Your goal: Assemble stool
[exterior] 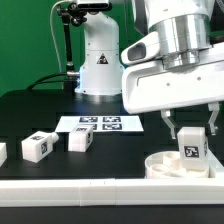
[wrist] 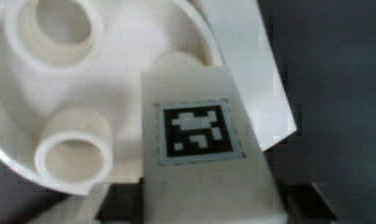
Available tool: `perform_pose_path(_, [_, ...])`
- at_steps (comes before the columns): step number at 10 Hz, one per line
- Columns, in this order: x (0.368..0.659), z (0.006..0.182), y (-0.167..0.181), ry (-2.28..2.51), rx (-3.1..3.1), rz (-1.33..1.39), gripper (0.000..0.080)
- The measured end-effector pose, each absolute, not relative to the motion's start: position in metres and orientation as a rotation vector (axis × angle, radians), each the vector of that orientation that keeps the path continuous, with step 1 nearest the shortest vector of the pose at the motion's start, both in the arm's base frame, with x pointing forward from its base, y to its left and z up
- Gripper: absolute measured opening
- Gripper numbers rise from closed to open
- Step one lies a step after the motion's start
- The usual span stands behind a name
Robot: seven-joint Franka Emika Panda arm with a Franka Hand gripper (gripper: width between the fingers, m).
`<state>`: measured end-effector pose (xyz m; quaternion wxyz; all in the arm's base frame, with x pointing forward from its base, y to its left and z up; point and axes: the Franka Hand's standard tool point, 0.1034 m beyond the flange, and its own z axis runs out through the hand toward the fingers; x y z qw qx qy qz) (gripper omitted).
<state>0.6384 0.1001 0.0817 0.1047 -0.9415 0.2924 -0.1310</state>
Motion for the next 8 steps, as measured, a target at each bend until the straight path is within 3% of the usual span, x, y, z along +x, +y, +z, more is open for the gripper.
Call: perform_pose_path(8, [0.6361, 0.0818, 0.0974, 1.576, -2.354, -0.263, 0.0348])
